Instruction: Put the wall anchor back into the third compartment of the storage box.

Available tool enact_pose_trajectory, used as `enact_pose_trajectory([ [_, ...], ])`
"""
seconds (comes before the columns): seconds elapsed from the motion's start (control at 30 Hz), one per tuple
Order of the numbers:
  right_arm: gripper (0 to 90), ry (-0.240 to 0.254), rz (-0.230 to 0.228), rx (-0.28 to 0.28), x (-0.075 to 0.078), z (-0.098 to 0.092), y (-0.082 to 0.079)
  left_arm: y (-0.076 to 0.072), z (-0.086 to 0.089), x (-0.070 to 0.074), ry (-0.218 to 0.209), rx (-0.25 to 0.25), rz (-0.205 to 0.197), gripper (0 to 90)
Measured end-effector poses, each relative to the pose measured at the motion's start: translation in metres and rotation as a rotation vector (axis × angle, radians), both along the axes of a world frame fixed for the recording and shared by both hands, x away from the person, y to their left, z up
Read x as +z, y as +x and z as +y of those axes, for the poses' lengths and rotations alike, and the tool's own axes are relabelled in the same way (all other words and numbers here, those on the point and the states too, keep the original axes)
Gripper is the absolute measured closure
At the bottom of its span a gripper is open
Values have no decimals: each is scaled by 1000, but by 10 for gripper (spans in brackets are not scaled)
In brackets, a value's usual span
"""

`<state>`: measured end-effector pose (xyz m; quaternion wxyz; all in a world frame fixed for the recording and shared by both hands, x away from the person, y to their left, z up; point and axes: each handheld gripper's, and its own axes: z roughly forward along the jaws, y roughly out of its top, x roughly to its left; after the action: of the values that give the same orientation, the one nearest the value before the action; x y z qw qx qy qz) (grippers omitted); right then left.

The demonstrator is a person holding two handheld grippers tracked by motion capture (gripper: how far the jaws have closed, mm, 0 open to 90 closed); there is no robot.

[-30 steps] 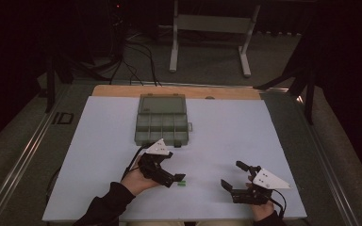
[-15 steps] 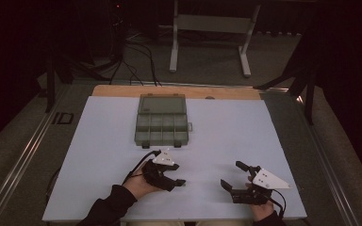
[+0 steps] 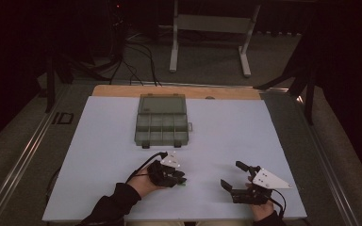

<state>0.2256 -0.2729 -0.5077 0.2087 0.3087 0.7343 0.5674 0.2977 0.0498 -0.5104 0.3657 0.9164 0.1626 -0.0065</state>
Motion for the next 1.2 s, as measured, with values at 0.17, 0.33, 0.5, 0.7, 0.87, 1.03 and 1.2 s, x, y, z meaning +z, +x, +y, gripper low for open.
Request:
enact_pose_trajectory([
  [0.17, 108, 2, 0, -1, 0, 0, 0, 2, -3, -4, 17, -6, 12, 739],
  [0.33, 108, 2, 1, -1, 0, 0, 0, 2, -5, -6, 38, -11, -7, 780],
  [0.5, 108, 0, 1, 1, 0, 0, 0, 3, -5, -5, 57, -24, -26, 822],
  [0.7, 108, 0, 2, 0, 0, 0, 1, 5, -6, -4, 60, -19, -10, 833],
  [0.87, 108, 1, 2, -1, 0, 0, 0, 8, -3, 3, 47, 4, -12, 834],
  [1.03, 107, 4, 2, -2, 0, -1, 1, 11, 2, 16, 11, 26, -11, 835],
  [1.2, 107, 3, 0, -1, 0, -1, 0, 13, 7, 30, -24, 45, -21, 835],
])
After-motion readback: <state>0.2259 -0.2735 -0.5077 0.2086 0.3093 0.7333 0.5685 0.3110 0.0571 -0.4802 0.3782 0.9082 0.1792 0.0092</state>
